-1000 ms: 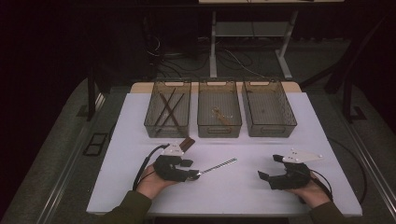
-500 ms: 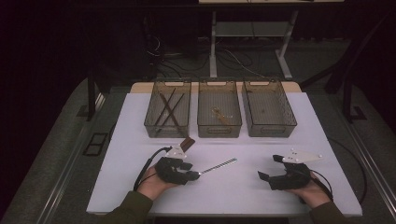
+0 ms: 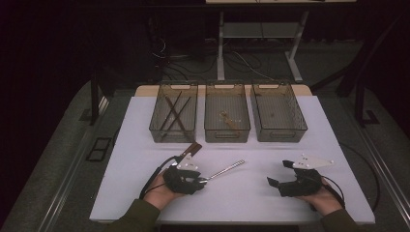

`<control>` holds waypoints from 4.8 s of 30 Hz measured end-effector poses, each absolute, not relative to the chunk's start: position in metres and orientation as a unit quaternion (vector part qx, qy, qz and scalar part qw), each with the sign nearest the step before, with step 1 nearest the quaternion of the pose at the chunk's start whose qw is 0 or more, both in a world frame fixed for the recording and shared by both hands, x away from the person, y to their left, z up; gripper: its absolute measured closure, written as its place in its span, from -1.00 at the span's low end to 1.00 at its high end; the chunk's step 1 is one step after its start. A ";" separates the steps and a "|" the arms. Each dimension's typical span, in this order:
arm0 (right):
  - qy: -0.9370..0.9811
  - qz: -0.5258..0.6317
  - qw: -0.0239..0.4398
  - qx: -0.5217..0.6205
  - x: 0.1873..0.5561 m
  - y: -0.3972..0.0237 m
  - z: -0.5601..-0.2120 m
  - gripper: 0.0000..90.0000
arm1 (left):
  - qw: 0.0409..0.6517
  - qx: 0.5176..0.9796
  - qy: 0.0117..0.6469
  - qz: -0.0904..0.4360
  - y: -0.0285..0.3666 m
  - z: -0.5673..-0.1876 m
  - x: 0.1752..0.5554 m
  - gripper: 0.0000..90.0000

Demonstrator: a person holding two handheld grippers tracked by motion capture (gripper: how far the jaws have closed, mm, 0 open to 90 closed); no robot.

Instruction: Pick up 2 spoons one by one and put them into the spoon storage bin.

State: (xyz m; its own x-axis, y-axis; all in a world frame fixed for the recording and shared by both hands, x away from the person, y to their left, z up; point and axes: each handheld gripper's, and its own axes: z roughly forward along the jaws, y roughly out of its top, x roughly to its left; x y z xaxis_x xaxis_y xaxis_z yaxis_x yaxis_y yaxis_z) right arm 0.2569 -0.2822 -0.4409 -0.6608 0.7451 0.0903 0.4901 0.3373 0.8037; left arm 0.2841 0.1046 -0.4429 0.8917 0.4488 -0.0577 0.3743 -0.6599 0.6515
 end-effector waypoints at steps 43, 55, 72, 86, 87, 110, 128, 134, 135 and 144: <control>0.799 0.435 0.154 0.385 0.257 -0.285 -0.438 -0.75 | 0.383 0.891 0.240 0.046 0.108 -0.426 0.282 0.97; 0.800 0.435 0.152 0.385 0.256 -0.285 -0.438 -0.75 | 0.406 0.871 0.267 0.071 0.125 -0.417 0.287 0.97; 0.800 0.434 0.151 0.385 0.257 -0.284 -0.438 -0.75 | 0.427 0.853 0.287 0.089 0.134 -0.405 0.302 0.97; 0.797 0.438 0.146 0.390 0.256 -0.286 -0.441 -0.75 | 0.444 0.842 0.292 0.095 0.124 -0.390 0.330 0.97; 0.797 0.439 0.146 0.389 0.257 -0.286 -0.441 -0.75 | 0.444 0.842 0.290 0.096 0.123 -0.389 0.332 0.97; 0.795 0.441 0.146 0.391 0.257 -0.287 -0.442 -0.75 | 0.457 0.818 0.322 0.132 0.094 -0.361 0.392 0.97; 0.792 0.446 0.146 0.389 0.257 -0.287 -0.440 -0.75 | 0.420 0.821 0.352 0.159 0.065 -0.364 0.432 0.97; 0.793 0.447 0.145 0.388 0.257 -0.288 -0.440 -0.75 | 0.400 0.827 0.363 0.158 0.059 -0.374 0.437 0.97; 0.792 0.447 0.145 0.388 0.257 -0.287 -0.440 -0.75 | 0.395 0.828 0.365 0.156 0.059 -0.376 0.438 0.97; 0.792 0.449 0.146 0.387 0.256 -0.288 -0.439 -0.75 | 0.382 0.831 0.373 0.157 0.052 -0.383 0.438 0.83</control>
